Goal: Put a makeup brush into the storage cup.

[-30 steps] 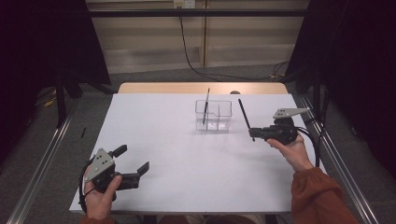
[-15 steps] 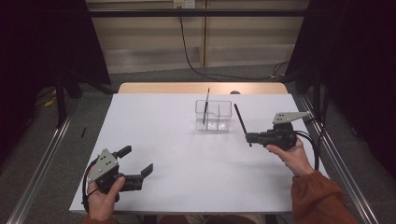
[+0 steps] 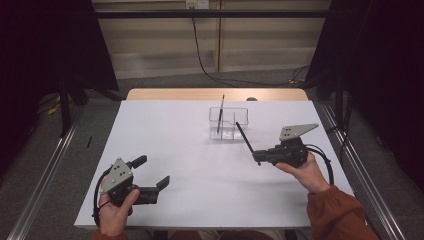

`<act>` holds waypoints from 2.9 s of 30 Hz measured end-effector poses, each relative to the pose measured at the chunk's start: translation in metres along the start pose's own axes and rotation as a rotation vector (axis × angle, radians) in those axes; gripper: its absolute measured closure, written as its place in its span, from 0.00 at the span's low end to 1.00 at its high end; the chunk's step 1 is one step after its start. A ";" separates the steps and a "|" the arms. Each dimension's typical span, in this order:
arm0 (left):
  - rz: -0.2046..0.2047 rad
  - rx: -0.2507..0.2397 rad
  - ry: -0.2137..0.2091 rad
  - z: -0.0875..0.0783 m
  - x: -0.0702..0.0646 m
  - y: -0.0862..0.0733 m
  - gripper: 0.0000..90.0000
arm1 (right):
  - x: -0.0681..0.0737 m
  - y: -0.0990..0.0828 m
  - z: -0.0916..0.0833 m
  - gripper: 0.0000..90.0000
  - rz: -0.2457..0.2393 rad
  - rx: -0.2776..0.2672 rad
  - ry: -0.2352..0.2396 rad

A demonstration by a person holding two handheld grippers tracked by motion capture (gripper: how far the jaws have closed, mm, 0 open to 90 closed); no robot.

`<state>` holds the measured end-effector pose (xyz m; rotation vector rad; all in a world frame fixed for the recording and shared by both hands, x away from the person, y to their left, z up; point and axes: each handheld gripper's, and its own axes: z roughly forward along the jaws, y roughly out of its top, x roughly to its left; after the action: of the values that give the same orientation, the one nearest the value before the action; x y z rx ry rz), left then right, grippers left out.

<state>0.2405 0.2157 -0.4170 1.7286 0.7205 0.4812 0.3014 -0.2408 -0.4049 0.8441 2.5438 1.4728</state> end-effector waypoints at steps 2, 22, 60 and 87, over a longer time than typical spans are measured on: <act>0.002 0.001 -0.008 0.002 -0.001 0.002 0.03 | 0.002 0.000 0.002 0.94 -0.005 0.010 0.007; 0.045 0.050 -0.105 0.035 -0.018 0.017 0.03 | 0.017 0.002 0.024 0.94 -0.061 0.108 0.073; 0.144 0.187 -0.265 0.069 -0.038 0.043 0.03 | 0.041 0.025 0.042 0.94 -0.261 0.423 0.127; 0.205 0.332 -0.329 0.084 -0.041 0.055 0.03 | 0.049 0.049 0.058 0.94 -0.379 0.683 0.138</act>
<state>0.2771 0.1190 -0.3854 2.1425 0.4019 0.2109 0.3004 -0.1524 -0.3861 0.2617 3.1202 0.5680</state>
